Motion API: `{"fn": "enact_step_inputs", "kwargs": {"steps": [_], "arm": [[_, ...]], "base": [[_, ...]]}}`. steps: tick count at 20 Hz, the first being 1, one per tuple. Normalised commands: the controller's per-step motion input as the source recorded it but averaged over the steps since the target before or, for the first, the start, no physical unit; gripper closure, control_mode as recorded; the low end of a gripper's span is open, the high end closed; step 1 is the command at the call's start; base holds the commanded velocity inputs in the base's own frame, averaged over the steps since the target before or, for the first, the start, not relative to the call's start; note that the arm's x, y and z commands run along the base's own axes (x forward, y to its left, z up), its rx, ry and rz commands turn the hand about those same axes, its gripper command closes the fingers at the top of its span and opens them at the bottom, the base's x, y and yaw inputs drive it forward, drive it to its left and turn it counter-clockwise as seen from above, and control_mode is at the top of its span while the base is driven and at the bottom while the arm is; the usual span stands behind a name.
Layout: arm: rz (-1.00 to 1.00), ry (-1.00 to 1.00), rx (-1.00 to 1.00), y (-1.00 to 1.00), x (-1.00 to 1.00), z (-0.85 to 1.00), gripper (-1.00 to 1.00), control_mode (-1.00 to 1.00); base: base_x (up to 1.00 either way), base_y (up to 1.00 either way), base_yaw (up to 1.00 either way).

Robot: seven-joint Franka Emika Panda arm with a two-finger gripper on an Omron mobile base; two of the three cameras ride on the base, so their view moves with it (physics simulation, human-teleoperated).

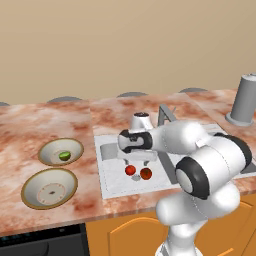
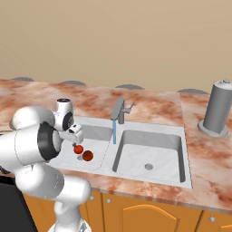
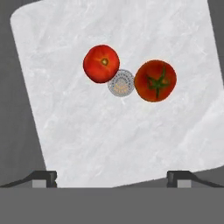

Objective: Pick the tomatos from the sink and place them in one bowl. Place the kiwi in the other bowl. Then turn off the sink faucet.

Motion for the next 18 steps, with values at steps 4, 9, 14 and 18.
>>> {"fn": "enact_step_inputs", "kwargs": {"steps": [4, 9, 14, 18], "arm": [[0.15, 0.06, 0.00, -0.14, 0.67, -0.45, -1.00, -1.00], [0.15, 0.06, 0.00, -0.02, 0.72, -0.41, -1.00, -1.00], [0.14, 0.05, 0.00, 0.00, 0.69, -0.37, -1.00, -1.00], [0.14, 0.04, 0.00, 0.00, 0.59, -0.44, -1.00, -1.00]], "base": [[0.00, 0.00, 0.00], [0.00, 0.00, 0.00], [0.00, 0.00, 0.00], [0.00, 0.00, 0.00]]}}
